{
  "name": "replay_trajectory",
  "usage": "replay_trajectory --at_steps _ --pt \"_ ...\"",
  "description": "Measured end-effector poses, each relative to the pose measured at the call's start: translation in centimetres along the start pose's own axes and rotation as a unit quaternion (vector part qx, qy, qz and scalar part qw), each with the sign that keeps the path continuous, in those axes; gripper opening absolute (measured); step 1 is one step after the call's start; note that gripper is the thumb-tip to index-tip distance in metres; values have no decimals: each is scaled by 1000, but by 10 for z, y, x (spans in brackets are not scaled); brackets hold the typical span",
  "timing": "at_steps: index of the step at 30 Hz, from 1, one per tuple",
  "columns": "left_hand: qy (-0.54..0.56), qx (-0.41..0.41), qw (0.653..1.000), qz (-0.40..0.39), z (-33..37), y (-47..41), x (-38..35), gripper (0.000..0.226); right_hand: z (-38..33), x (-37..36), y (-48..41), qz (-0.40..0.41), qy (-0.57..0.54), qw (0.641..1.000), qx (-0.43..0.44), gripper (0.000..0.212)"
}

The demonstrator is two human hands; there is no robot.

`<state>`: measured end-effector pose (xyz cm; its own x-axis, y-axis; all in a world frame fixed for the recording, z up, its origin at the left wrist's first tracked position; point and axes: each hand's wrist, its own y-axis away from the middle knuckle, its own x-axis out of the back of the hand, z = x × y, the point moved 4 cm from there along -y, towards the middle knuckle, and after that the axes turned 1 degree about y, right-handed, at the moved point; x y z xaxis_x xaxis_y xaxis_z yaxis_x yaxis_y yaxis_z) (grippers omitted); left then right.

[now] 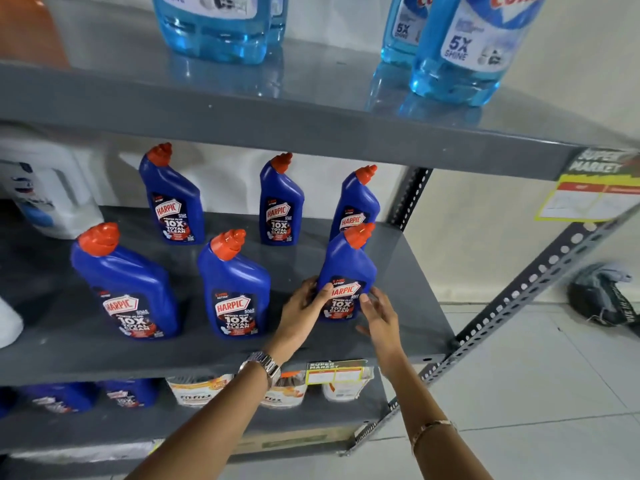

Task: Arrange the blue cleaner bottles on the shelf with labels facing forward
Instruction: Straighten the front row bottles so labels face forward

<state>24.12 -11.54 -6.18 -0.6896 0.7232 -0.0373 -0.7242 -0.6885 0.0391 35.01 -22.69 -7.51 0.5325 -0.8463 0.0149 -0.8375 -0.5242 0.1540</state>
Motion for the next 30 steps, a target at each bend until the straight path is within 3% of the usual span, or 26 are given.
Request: replay_trajectory --at_steps 6,11,16,21,30 --pt "-17 -18 1000 4 -2 30 0 12 8 5 22 -13 -7 1000 -1 28" --pt "-36 -38 998 17 -4 40 0 29 13 7 27 -19 -22 1000 3 32" --pt "-117 -52 992 -18 -10 38 6 55 11 9 19 -57 29 998 18 58" --pt "-159 -55 986 18 -18 27 9 40 14 8 15 -80 77 992 56 45" --pt "-134 -53 990 -3 -20 15 -26 35 14 41 7 -66 79 994 46 48"
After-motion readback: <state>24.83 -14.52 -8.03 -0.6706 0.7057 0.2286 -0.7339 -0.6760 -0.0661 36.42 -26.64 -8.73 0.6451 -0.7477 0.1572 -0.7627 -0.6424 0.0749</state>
